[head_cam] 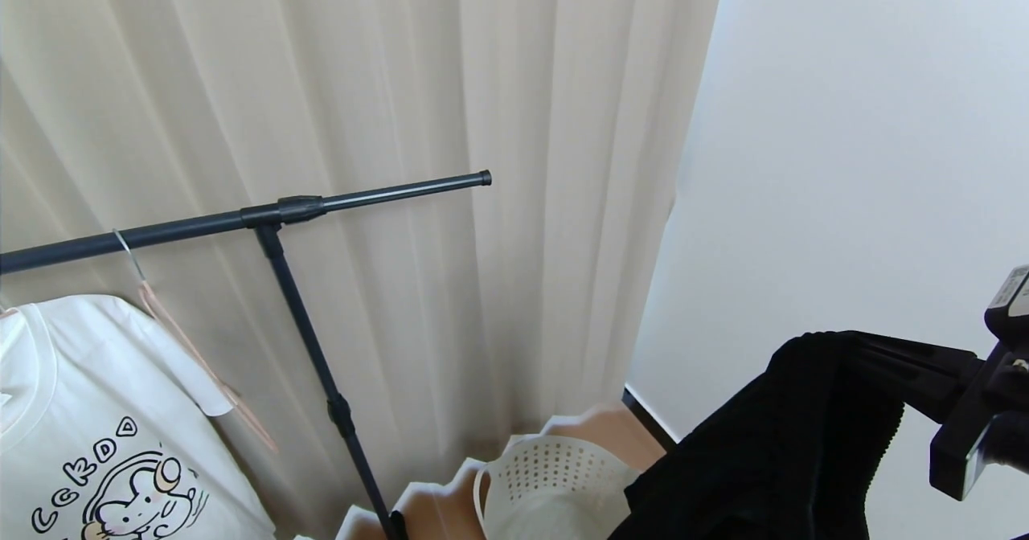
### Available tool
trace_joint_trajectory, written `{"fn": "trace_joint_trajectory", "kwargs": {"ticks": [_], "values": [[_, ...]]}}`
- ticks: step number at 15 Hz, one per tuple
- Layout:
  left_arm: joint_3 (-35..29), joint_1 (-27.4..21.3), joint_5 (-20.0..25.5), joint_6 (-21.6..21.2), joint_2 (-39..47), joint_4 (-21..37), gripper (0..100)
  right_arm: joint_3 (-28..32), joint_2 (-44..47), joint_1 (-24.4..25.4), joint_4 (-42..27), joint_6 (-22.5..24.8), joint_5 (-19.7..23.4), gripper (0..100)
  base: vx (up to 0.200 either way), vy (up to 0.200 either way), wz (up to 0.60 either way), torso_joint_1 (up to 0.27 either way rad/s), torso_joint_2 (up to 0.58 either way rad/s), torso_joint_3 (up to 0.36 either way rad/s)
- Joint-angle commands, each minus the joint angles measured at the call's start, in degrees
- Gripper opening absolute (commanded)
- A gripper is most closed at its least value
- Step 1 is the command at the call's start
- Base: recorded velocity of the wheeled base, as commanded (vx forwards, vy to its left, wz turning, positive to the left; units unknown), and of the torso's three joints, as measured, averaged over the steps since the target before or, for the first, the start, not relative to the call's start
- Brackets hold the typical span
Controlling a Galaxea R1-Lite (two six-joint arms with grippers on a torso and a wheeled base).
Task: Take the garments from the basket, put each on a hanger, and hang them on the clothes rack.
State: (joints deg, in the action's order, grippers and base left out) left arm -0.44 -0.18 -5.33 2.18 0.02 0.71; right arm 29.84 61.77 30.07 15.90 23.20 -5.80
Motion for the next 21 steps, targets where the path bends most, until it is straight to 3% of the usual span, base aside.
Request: {"fn": "trace_joint_trajectory", "kwargs": {"ticks": [1, 11, 18, 21], "values": [[0.0, 0.0, 0.0, 0.0, 0.0, -0.1, 100, -0.3, 0.6, 0.1, 0.0, 0.1, 0.0, 0, 0.0, 0.0, 0.6, -0.002, 0.01, 0.002], [0.0, 0.0, 0.0, -0.1, 0.0, 0.0, 100, -0.2, 0.5, 0.1, 0.1, 0.0, 0.0, 0, 0.0, 0.0, 0.6, 0.003, 0.0, 0.002], [0.0, 0.0, 0.1, -0.1, 0.0, 0.0, 100, -0.2, 0.3, 0.1, 0.1, 0.0, 0.0, 0, 0.0, 0.0, 0.0, 0.0, 0.0, 0.0], [-0.1, 0.0, 0.1, 0.0, 0.0, 0.0, 100, -0.2, 0.5, 0.0, 0.1, 0.1, -0.1, 0, 0.0, 0.2, 0.0, -0.002, 0.0, 0.004]]}}
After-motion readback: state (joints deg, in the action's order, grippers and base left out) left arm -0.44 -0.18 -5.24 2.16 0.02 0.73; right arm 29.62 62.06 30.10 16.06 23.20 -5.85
